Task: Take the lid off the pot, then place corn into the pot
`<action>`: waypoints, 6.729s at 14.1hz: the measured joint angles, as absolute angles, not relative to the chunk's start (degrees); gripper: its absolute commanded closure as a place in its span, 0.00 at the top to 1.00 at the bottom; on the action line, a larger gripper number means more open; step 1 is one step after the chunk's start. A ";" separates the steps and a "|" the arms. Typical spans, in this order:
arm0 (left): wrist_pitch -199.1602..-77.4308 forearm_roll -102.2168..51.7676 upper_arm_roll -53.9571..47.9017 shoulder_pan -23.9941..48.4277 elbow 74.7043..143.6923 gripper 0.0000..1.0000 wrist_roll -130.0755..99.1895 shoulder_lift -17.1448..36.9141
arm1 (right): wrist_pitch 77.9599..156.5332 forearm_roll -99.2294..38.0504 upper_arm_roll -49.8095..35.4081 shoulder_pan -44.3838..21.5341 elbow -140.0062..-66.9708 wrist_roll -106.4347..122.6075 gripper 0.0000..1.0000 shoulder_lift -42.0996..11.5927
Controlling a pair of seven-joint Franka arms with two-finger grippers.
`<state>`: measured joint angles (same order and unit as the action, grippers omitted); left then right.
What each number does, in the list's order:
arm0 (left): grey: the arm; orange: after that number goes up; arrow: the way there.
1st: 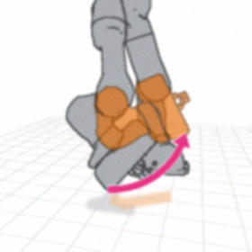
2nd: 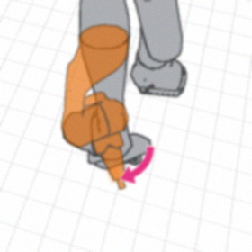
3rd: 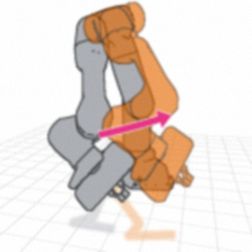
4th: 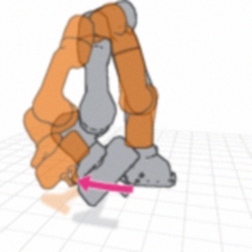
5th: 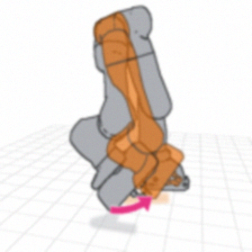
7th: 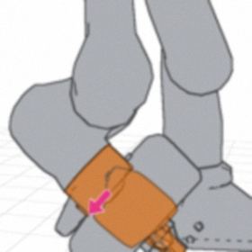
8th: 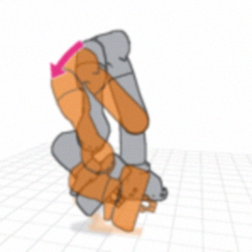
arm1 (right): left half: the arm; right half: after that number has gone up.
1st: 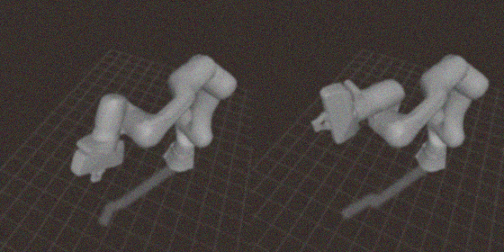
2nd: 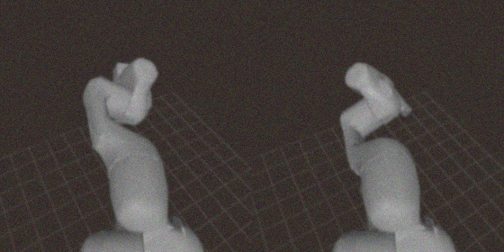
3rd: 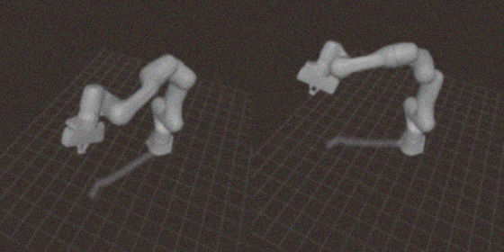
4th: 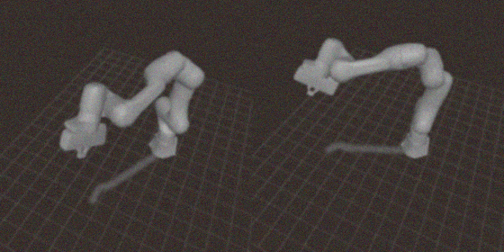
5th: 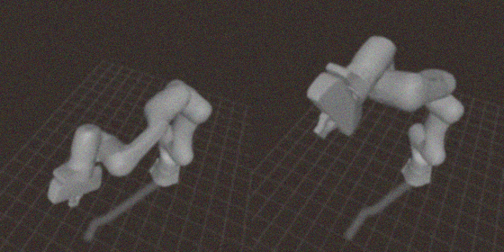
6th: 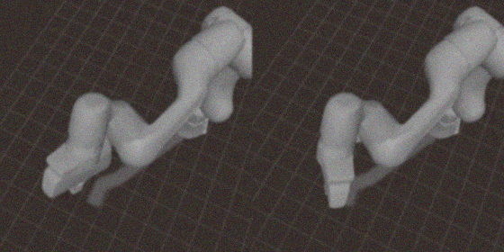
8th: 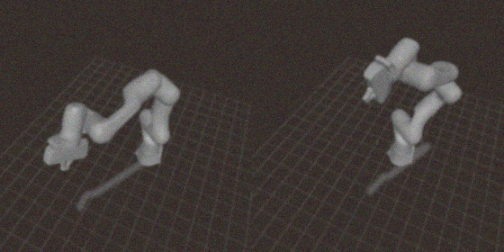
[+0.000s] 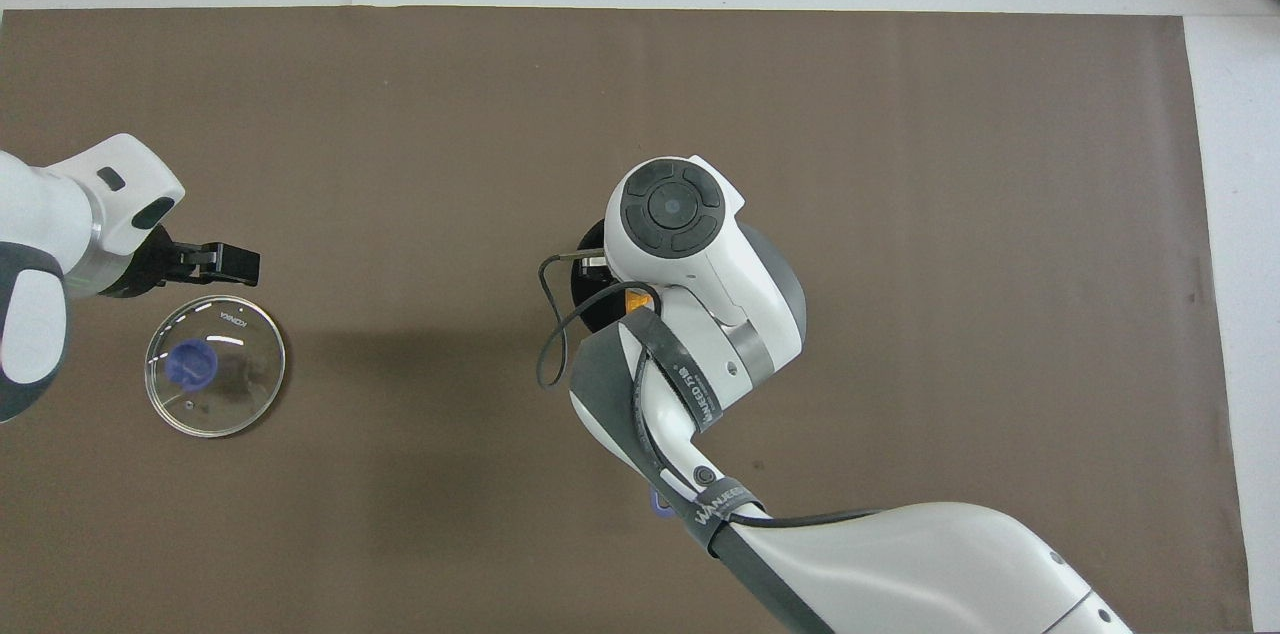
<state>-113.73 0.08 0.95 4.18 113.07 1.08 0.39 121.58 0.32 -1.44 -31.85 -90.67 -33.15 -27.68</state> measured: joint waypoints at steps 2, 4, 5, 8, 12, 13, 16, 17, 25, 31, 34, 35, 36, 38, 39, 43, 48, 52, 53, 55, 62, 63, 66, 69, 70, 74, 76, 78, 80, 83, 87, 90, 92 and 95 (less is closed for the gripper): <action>-108.93 0.06 0.86 4.78 109.08 1.00 1.08 0.45 | 121.69 0.32 -1.43 -31.84 -91.12 -32.94 0.00 -27.68; -103.62 -0.52 1.01 4.77 104.77 1.00 1.13 0.44 | 122.03 0.32 -1.41 -31.82 -91.63 -32.58 0.00 -27.71; -101.60 -0.74 1.08 4.77 103.05 1.00 1.14 0.43 | 122.25 0.32 -1.36 -31.74 -91.72 -31.94 0.00 -27.79; -95.27 -0.83 1.37 4.75 98.05 1.00 1.14 0.43 | 122.79 -0.08 -1.26 -30.82 -91.55 -31.15 0.00 -27.98; -87.91 -0.83 1.69 4.65 91.21 1.00 1.14 0.40 | 123.17 -1.92 -1.32 -30.42 -90.64 -30.95 0.00 -28.39; -87.19 -0.83 1.70 4.64 90.33 1.00 1.27 0.33 | 124.36 -2.51 -1.42 -30.47 -90.64 -30.95 0.00 -28.52; -86.59 -0.83 1.71 4.60 90.14 1.00 2.76 0.04 | 125.68 -3.23 -1.54 -31.00 -90.70 -30.95 0.00 -29.16; -86.42 -0.83 1.71 4.58 90.14 1.00 3.12 0.04 | 125.96 -3.24 -1.54 -31.11 -90.75 -30.95 0.05 -29.44; -82.06 -0.84 1.71 4.23 86.03 1.00 3.88 0.89 | 126.22 -3.20 -1.37 -31.07 -91.15 -30.86 1.00 -30.58; -82.08 -1.18 1.58 4.26 84.78 1.00 4.76 1.52 | 121.25 -3.15 1.62 -27.47 -89.52 -30.74 1.00 -22.99; -82.09 -1.21 1.59 4.26 84.78 1.00 5.01 1.52 | 112.81 -2.26 1.82 -22.20 -89.33 -29.21 1.00 -16.03; -82.09 -1.22 1.59 4.26 84.78 1.00 5.02 1.52 | 110.37 -1.95 1.84 -20.89 -89.34 -28.07 1.00 -14.14; -82.09 -1.24 1.59 4.26 84.78 1.00 5.04 1.52 | 107.94 -1.92 1.86 -19.72 -89.37 -26.31 1.00 -12.44; -82.07 -1.26 1.58 4.26 84.78 1.00 5.11 1.53 | 103.39 -1.92 1.85 -17.42 -89.40 -22.95 1.00 -9.69; -82.06 -1.27 1.59 4.25 84.78 1.00 5.11 1.54 | 100.96 -1.92 1.85 -16.31 -89.41 -21.55 1.00 -8.42; -82.04 -1.27 1.70 4.19 84.78 1.00 5.10 1.58 | 91.31 -1.92 1.85 -11.69 -89.78 -15.84 1.00 -3.59; -82.03 -1.27 1.74 4.17 84.78 1.00 5.10 1.58 | 87.92 -1.92 1.90 -5.22 -91.60 -9.07 1.00 -0.39; -82.03 -1.27 1.74 4.17 84.78 1.00 5.10 1.58 | 87.93 -1.92 1.94 -1.85 -90.90 -6.82 1.00 0.32; -82.02 -1.27 1.74 4.17 84.78 1.00 5.10 1.58 | 87.93 -1.92 1.96 -1.28 -90.30 -6.21 1.00 0.46; -82.02 -1.27 1.75 4.17 84.78 1.00 5.10 1.58 | 87.70 -1.80 1.96 -0.59 -88.77 -6.05 1.00 0.81; -82.01 -1.27 1.74 4.17 84.78 1.00 5.10 1.58 | 80.58 -1.25 1.74 -0.53 -82.38 -6.05 1.00 2.02; -82.01 -1.27 1.74 4.17 84.78 1.00 5.10 1.58 | 80.58 -1.20 1.74 -0.51 -82.39 -6.03 1.00 2.52; -82.01 -1.27 1.74 4.17 84.78 1.00 5.10 1.58 | 81.53 0.03 1.77 -0.49 -83.40 -2.50 1.00 2.95; -82.01 -1.27 1.74 4.17 84.78 1.00 5.10 1.58 | 82.09 0.76 1.77 -0.44 -84.42 -1.20 1.00 2.95; -82.00 -1.27 1.74 4.17 84.78 1.00 5.10 1.58 | 82.09 0.88 1.77 -0.44 -84.51 -0.95 1.00 2.95; -81.99 -1.27 1.74 4.17 84.78 1.00 5.10 1.59 | 82.09 1.63 1.75 -0.44 -84.88 -0.60 1.00 3.16; -81.99 -1.27 1.74 4.17 84.78 1.00 5.10 1.59 | 82.09 1.65 1.75 -0.44 -85.28 -0.60 1.00 3.46; -81.98 -1.27 1.74 4.17 84.78 1.00 5.10 1.59 | 82.09 1.65 1.72 -0.44 -85.45 -0.60 1.00 3.60; -81.98 -1.27 1.75 4.17 84.78 1.00 5.10 1.59 | 82.09 1.65 1.69 -0.44 -85.53 -0.60 1.00 3.67; -81.98 -1.27 1.74 4.17 84.78 1.00 5.10 1.59 | 82.09 1.65 1.64 -0.44 -85.56 -0.60 1.00 3.75; -81.98 -1.27 1.75 4.17 84.78 1.00 5.10 1.59 | 82.09 1.64 1.30 -0.51 -85.63 -0.60 1.00 3.78; -81.98 -1.27 1.75 4.17 84.78 1.00 5.10 1.59 | 82.09 1.64 1.25 -0.55 -85.68 -0.60 1.00 3.80; -81.98 -1.27 1.74 4.17 84.78 1.00 5.10 1.59 | 82.09 1.49 1.25 -0.55 -85.71 -0.60 1.00 3.80; -81.98 -1.27 1.74 4.17 84.78 1.00 5.10 1.59 | 81.93 1.27 1.04 -0.65 -85.75 -0.60 1.00 3.85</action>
